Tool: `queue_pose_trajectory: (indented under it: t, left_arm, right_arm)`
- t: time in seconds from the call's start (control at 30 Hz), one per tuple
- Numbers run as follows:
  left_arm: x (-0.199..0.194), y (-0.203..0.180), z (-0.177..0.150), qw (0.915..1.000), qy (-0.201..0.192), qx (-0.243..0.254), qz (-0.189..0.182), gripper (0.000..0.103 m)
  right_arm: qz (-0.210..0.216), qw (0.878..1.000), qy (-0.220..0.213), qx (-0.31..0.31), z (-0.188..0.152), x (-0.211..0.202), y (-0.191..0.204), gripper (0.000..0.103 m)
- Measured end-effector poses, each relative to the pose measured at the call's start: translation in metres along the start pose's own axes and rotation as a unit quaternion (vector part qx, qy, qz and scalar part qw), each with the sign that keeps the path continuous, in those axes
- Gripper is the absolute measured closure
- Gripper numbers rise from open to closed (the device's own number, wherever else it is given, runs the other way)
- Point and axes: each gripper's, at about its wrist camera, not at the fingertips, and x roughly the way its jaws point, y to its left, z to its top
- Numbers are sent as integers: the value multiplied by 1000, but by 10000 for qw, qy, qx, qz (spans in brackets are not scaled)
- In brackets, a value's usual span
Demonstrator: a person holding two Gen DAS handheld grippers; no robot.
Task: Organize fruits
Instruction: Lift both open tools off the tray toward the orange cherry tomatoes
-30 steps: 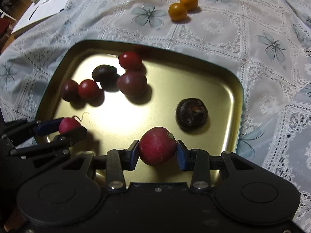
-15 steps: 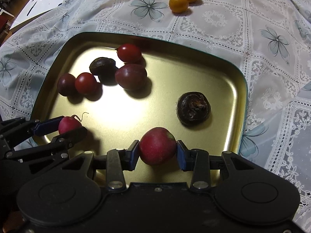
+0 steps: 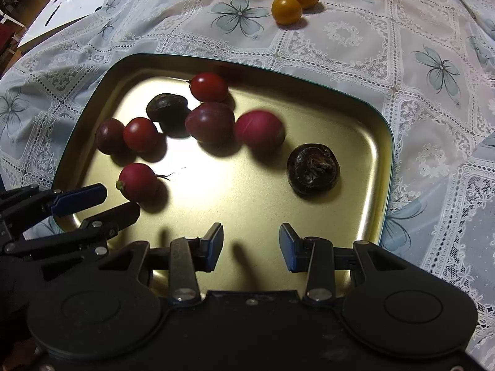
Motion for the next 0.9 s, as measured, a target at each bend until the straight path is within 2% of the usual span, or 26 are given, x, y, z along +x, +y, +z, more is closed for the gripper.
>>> queue_pose_trajectory:
  t: [0.63,0.9]
  left_arm:
    - [6,4,4,9999,116,-81,84,56]
    - [5,3,14,9999,73,48,121,56]
  right_arm:
    - [10,10000,-8,-37,1,-2,0,62]
    - [-21,10000,-43,60,5,-6,-6,62]
